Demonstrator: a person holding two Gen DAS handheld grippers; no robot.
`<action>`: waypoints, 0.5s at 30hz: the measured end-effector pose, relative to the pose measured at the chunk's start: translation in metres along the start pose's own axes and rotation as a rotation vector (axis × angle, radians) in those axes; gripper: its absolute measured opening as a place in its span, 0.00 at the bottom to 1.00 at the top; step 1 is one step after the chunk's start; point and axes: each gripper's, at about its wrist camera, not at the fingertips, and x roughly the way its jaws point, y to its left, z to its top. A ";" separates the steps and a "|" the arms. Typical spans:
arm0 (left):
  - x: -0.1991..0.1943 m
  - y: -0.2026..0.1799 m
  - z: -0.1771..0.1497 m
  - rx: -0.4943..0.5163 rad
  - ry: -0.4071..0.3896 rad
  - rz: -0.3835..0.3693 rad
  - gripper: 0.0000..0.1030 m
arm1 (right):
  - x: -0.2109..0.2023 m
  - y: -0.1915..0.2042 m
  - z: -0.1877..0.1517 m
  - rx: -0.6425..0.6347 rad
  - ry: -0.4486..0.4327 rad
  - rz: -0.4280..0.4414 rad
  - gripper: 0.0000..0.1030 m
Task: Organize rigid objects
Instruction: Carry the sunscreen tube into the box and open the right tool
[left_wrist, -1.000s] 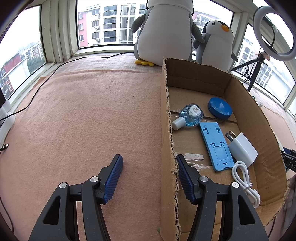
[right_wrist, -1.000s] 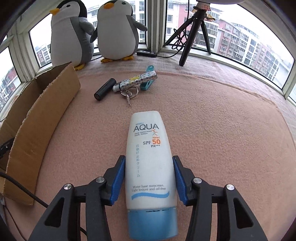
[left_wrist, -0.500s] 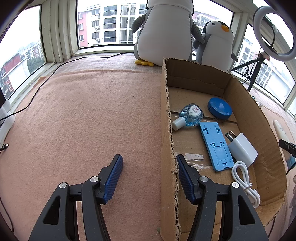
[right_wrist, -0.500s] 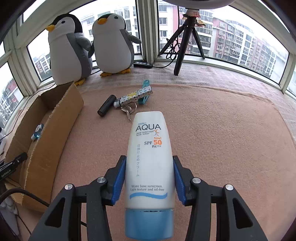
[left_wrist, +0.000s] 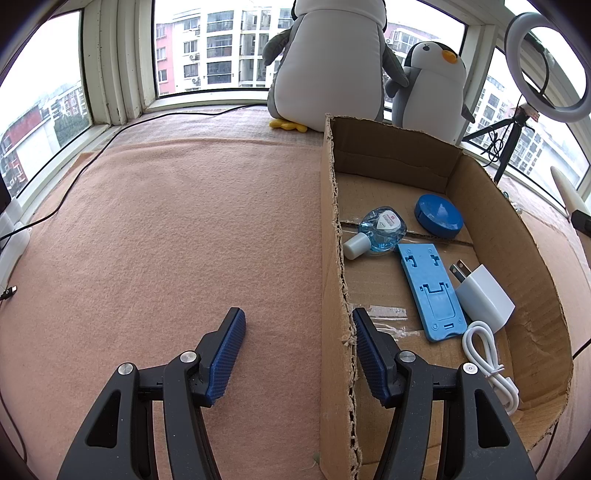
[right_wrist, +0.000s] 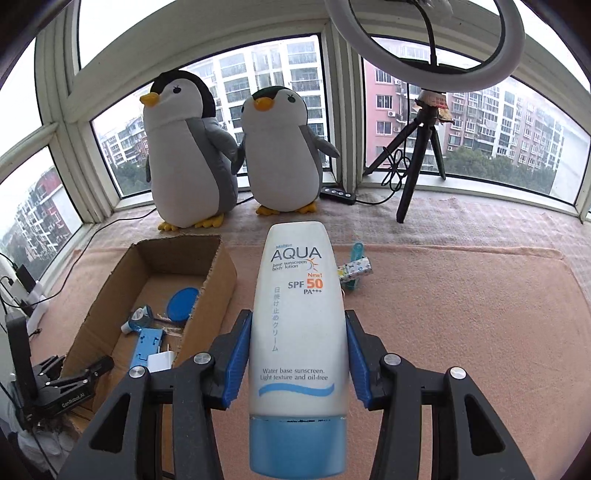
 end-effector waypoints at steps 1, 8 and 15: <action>0.000 0.000 0.000 0.000 0.000 0.000 0.62 | 0.001 0.006 0.003 -0.003 -0.005 0.010 0.42; 0.000 0.000 0.000 0.000 0.000 0.000 0.62 | 0.006 0.044 0.015 -0.029 -0.010 0.088 0.43; 0.000 0.000 0.000 0.000 0.000 0.000 0.62 | 0.018 0.075 0.017 -0.024 0.013 0.148 0.43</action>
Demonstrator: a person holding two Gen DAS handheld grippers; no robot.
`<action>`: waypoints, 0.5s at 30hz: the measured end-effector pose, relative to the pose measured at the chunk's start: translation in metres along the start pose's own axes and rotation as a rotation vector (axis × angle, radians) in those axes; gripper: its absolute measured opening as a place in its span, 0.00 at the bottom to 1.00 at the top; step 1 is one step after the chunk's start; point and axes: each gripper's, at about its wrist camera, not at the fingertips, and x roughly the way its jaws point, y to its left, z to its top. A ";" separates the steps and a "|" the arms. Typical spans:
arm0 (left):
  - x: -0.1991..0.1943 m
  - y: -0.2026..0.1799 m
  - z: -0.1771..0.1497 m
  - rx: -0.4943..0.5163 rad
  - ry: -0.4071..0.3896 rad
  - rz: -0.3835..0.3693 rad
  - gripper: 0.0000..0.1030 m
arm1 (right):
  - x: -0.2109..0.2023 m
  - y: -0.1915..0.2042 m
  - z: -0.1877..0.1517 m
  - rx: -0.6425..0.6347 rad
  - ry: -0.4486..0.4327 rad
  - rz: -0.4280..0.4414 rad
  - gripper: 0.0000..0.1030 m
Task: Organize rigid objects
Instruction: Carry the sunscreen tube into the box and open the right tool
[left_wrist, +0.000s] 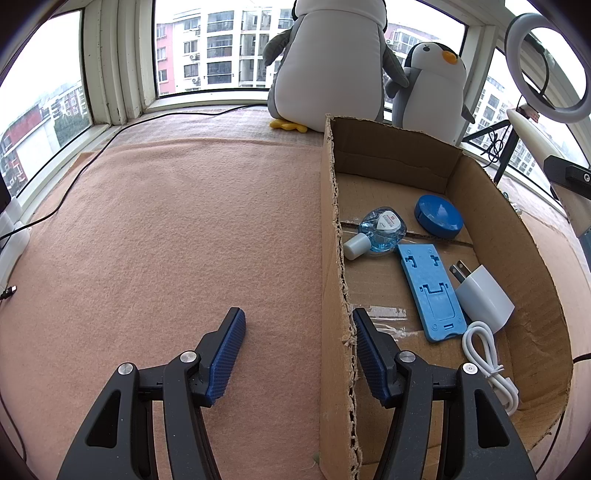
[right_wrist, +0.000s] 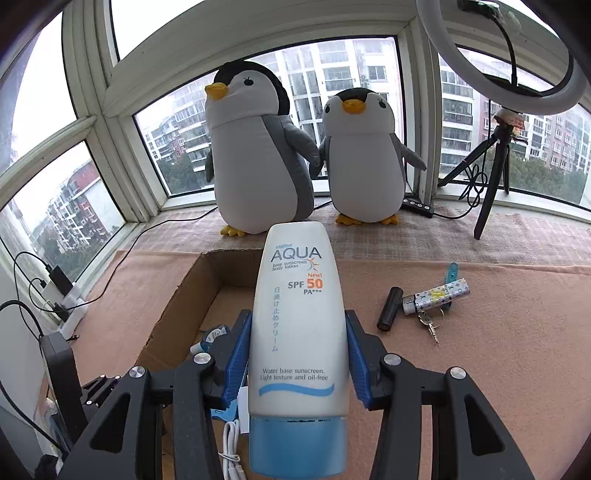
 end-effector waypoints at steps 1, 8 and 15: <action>0.000 0.000 -0.001 0.000 0.000 0.000 0.62 | 0.003 0.004 0.000 0.001 0.006 0.006 0.43; 0.000 0.000 -0.001 0.000 0.000 0.000 0.62 | 0.028 0.015 -0.004 0.044 0.063 0.047 0.43; 0.000 0.000 -0.001 0.000 0.000 -0.001 0.62 | 0.046 0.017 -0.006 0.078 0.094 0.049 0.43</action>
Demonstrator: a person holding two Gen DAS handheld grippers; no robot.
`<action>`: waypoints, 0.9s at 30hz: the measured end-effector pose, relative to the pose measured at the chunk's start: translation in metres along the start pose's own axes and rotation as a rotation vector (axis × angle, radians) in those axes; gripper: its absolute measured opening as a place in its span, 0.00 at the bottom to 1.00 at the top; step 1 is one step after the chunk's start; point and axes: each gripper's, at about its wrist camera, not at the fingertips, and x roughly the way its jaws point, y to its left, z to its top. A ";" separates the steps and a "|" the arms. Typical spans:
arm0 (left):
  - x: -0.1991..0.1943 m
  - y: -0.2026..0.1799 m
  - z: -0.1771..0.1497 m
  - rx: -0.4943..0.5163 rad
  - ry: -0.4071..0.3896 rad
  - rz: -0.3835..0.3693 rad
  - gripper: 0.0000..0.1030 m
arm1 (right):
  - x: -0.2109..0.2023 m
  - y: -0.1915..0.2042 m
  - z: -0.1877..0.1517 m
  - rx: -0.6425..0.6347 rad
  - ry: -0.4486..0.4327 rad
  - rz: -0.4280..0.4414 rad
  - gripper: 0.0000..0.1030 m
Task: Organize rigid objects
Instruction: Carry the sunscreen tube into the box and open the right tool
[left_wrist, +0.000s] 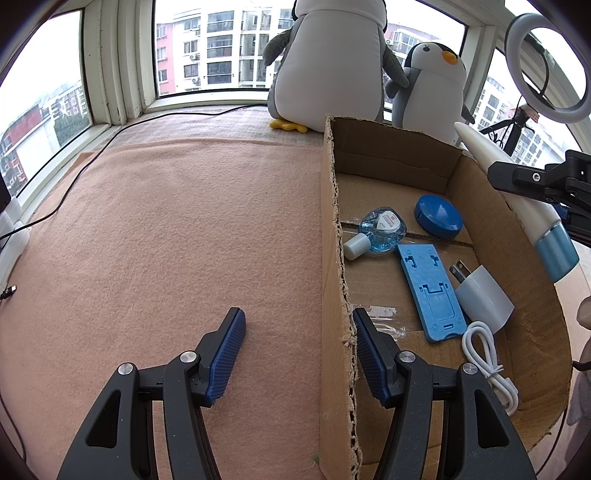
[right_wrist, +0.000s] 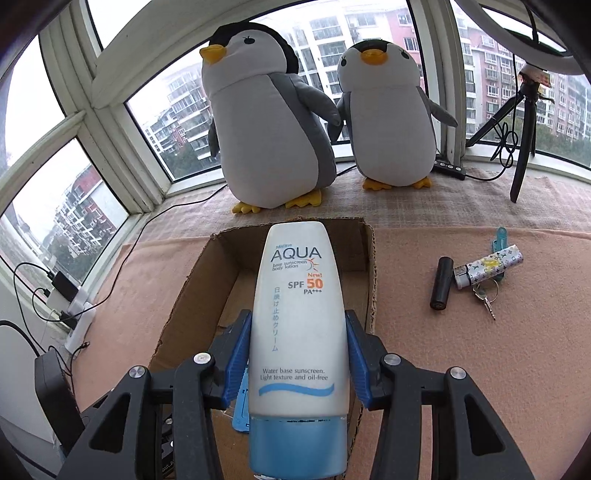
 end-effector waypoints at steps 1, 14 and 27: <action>0.000 0.000 0.000 0.000 0.000 0.000 0.62 | 0.002 0.000 0.000 0.000 0.003 -0.001 0.43; 0.000 0.000 0.000 0.000 0.000 0.000 0.62 | 0.007 -0.002 0.001 -0.007 0.018 -0.010 0.43; 0.000 -0.006 0.001 0.001 0.000 -0.003 0.62 | 0.001 -0.001 0.005 -0.011 0.010 0.001 0.46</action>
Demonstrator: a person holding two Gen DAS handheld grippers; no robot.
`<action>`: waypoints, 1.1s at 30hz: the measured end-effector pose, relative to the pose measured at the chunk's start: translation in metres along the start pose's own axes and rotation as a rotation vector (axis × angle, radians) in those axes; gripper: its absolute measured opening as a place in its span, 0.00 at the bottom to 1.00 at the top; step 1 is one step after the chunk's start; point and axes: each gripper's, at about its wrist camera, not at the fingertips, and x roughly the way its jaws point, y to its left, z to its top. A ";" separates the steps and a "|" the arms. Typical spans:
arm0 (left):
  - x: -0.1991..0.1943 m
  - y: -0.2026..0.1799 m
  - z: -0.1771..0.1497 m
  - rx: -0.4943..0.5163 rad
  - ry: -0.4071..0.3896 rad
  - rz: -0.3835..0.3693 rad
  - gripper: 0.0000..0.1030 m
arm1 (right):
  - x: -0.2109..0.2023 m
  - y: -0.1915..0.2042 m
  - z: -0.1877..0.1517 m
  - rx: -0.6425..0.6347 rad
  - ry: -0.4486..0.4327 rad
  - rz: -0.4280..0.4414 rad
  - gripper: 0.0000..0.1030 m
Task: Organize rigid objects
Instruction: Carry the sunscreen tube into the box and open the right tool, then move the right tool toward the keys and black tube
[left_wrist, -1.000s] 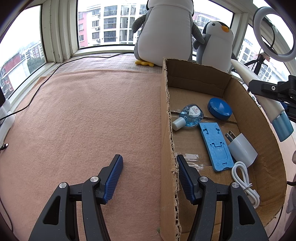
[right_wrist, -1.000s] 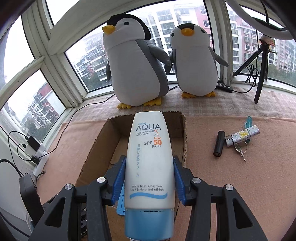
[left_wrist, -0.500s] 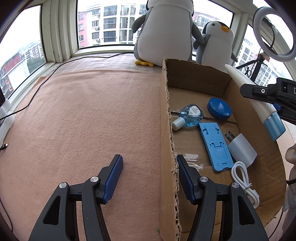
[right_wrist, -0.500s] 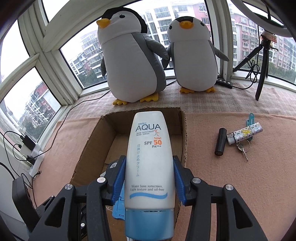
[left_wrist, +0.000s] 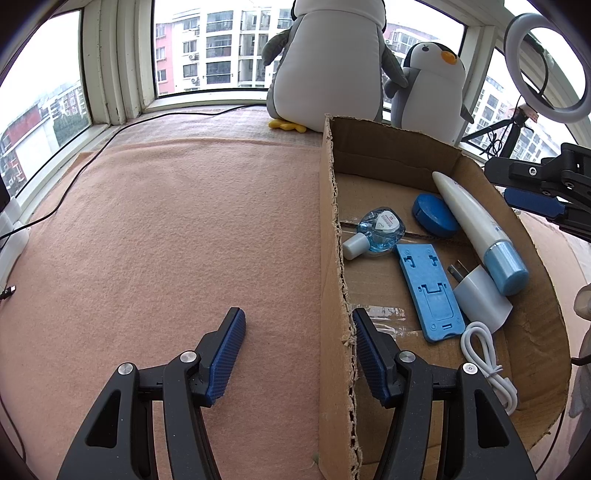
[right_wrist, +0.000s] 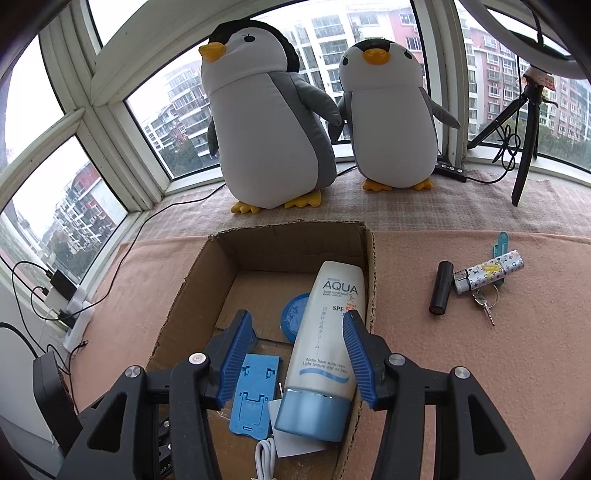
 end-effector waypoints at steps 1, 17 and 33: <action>0.000 0.001 -0.001 0.000 0.000 0.000 0.62 | -0.001 0.000 0.000 0.001 -0.001 0.000 0.46; -0.001 0.001 -0.001 0.000 0.000 -0.001 0.62 | -0.036 -0.046 0.006 0.031 -0.041 -0.057 0.52; 0.000 0.001 -0.001 0.000 -0.001 -0.001 0.62 | -0.037 -0.117 0.058 0.061 0.001 -0.125 0.52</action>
